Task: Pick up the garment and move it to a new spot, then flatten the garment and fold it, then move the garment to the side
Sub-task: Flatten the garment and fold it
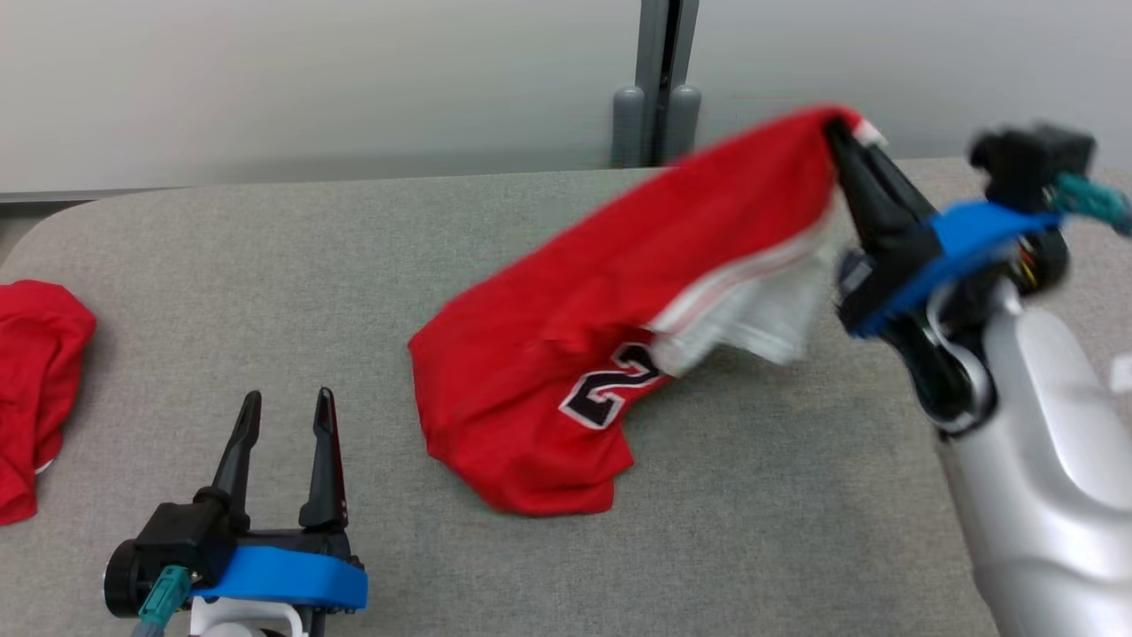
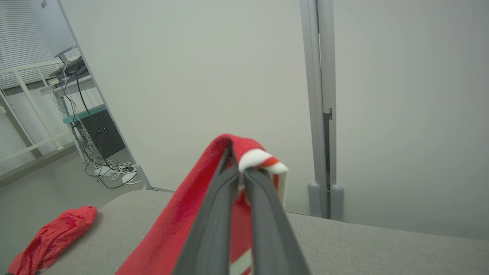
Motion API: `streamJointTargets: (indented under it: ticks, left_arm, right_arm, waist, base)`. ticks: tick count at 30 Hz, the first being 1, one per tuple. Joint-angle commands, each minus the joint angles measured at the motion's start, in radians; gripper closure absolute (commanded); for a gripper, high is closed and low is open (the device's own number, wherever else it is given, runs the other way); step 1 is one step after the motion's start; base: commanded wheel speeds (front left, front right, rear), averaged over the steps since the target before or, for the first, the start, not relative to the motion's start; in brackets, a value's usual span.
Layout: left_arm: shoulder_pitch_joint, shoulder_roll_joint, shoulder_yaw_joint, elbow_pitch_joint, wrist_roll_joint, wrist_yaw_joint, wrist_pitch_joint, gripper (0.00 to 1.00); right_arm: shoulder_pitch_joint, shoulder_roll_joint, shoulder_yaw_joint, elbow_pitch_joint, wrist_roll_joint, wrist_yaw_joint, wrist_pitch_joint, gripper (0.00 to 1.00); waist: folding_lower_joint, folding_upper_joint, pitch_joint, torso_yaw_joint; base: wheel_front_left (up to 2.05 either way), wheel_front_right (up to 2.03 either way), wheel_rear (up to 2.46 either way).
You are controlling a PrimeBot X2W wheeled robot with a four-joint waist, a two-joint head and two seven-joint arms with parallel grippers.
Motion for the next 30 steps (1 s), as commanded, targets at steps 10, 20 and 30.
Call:
streamJointTargets:
  ticks: [10, 20, 30]
  left_arm:
    - [0.017, 0.007, 0.002, 0.006, 0.007, -0.007, -0.003, 0.00]
    - [0.038, 0.005, 0.012, -0.006, 0.012, -0.002, -0.003, 0.00]
    - [-0.024, 0.017, -0.029, -0.015, 0.026, -0.009, -0.002, 0.00]
  right_arm:
    - [0.311, -0.008, -0.172, -0.150, -0.092, 0.001, 0.105, 1.00]
    - [0.544, 0.062, -0.214, -0.669, -0.111, 0.000, 0.290, 1.00]
    - [0.425, 0.033, -0.366, -0.328, -0.194, 0.001, 0.190, 1.00]
  waist:
    - [0.0000, 0.0000, -0.006, -0.035]
    - [0.0000, 0.0000, -0.018, -0.065]
    - [0.0000, 0.0000, 0.077, -0.013]
  base:
    - [0.00, 0.00, 0.00]
    - [0.00, 0.00, 0.00]
    - [0.00, 0.00, 0.00]
